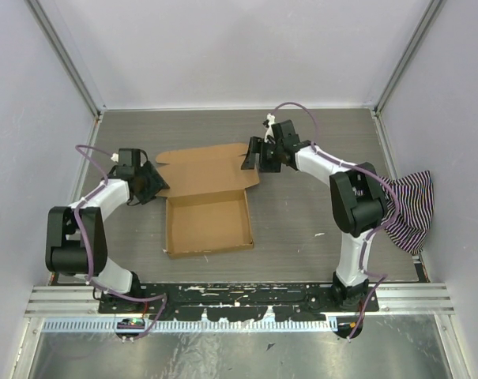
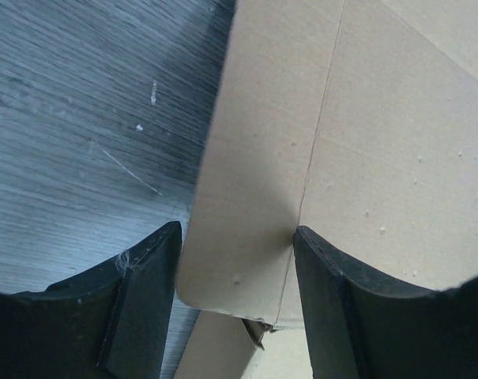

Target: Fold the paper box

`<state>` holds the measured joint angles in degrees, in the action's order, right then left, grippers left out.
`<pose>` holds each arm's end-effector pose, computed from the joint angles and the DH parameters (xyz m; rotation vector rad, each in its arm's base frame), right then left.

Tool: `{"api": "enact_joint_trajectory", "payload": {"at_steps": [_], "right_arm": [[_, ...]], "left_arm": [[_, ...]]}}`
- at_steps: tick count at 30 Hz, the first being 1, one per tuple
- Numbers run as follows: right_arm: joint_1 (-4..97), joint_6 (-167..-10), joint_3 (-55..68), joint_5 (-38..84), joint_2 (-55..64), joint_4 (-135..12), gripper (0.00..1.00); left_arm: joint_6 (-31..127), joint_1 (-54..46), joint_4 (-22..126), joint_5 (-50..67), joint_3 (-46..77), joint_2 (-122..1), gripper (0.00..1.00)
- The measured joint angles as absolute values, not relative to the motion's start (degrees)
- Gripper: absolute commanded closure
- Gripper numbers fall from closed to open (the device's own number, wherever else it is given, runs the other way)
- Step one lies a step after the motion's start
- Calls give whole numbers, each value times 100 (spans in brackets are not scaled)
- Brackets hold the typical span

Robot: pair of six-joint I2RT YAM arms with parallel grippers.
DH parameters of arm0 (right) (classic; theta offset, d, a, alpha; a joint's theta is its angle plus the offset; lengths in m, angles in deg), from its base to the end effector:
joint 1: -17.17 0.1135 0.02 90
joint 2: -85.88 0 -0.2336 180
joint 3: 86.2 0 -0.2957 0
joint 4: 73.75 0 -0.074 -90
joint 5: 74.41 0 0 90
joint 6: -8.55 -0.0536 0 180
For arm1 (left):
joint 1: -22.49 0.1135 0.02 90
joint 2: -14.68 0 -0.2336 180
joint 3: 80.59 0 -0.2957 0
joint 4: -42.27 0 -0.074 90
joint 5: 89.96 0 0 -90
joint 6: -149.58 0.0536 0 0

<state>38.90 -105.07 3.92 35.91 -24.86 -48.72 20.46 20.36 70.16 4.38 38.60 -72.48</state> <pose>0.4256 0.1896 0.1374 -0.1374 2.4511 0.7873 0.3475 -0.0170 0.1121 -0.7815 2.4350 -0.3813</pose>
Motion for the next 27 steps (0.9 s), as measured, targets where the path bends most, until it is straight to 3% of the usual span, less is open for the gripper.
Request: {"api": "enact_joint_trajectory", "payload": {"at_steps": [7,27], "right_arm": [[3890,-10384,174,3687,-2711,-4642,30],[4129,-9991,-720,3447,-2858,-3917,36]], "left_arm": [[2031,2036,6828,553,3755,-7471,37],[2171,1627,6760,516,3008,-7735,42]]}}
